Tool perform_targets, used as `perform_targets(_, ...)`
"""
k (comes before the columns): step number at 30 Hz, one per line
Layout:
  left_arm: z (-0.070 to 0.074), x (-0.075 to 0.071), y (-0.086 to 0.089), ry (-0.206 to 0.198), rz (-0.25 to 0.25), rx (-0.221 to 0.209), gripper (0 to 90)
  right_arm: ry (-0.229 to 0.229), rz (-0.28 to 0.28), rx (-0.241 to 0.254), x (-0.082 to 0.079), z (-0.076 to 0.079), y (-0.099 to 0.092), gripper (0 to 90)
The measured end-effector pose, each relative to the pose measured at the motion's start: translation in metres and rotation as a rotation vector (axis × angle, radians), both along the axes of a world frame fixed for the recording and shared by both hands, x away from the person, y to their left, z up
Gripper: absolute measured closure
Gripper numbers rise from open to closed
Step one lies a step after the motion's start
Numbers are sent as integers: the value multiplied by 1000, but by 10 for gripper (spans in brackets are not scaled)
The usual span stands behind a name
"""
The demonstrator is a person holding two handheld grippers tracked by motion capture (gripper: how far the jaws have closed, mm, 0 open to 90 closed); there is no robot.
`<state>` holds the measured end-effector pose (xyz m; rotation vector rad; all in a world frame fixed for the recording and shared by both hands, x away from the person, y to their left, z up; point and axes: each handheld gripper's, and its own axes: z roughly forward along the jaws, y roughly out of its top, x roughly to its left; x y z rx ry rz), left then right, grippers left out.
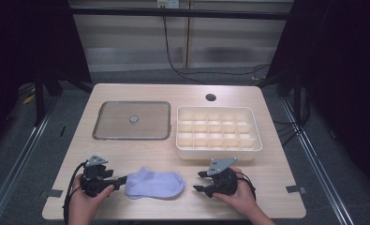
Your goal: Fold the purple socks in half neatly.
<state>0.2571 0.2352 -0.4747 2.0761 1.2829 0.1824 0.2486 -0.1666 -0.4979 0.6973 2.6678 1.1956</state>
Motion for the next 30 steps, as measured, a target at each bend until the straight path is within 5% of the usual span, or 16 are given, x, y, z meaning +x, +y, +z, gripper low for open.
perform_targets(10, 0, 3, -4, 32, -5, 6, 409, -5, 66, -5, 0, -1, 6, 758)
perform_targets(25, -5, 10, -19, 57, -51, -8, 513, 3, 104, -1, 3, -5, 13, 776)
perform_targets(30, -8, 9, -28, 76, -73, 36, 598, 2, 102, 5, 3, -6, 13, 772)
